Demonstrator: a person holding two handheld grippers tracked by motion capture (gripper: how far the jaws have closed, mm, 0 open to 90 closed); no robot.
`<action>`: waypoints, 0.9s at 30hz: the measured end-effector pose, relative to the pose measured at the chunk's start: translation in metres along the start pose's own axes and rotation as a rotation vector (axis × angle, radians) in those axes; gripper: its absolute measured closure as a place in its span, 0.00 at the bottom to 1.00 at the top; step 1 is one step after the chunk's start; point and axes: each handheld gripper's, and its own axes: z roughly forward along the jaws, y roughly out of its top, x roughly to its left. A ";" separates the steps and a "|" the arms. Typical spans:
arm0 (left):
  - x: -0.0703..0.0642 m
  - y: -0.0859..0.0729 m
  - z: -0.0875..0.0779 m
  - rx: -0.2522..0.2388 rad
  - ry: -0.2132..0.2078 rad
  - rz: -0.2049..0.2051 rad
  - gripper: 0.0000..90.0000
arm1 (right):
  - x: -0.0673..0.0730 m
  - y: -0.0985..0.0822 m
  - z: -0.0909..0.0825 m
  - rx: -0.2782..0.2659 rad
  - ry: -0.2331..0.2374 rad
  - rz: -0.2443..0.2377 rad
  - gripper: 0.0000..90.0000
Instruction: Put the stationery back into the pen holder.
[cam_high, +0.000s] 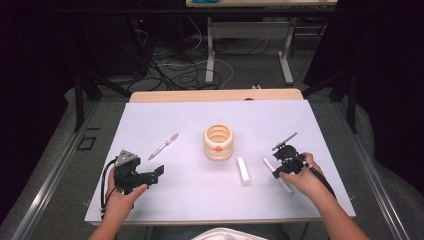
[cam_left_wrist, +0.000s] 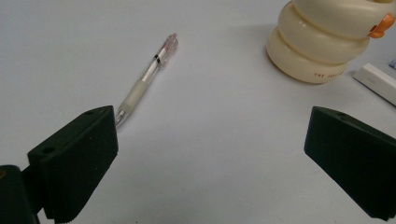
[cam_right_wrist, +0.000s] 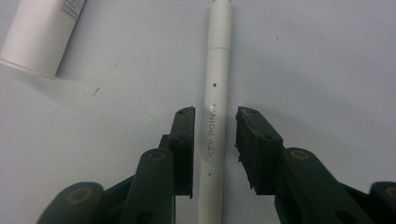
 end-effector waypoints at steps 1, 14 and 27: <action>0.000 0.000 0.000 0.001 0.000 0.000 0.03 | -0.001 0.000 0.000 -0.002 0.013 -0.004 0.77; 0.000 0.000 0.000 0.002 -0.002 0.000 0.03 | -0.003 -0.002 0.002 0.022 0.011 0.016 0.84; 0.000 0.000 0.000 0.004 -0.003 0.002 0.03 | -0.004 -0.002 0.005 0.038 0.027 0.030 0.87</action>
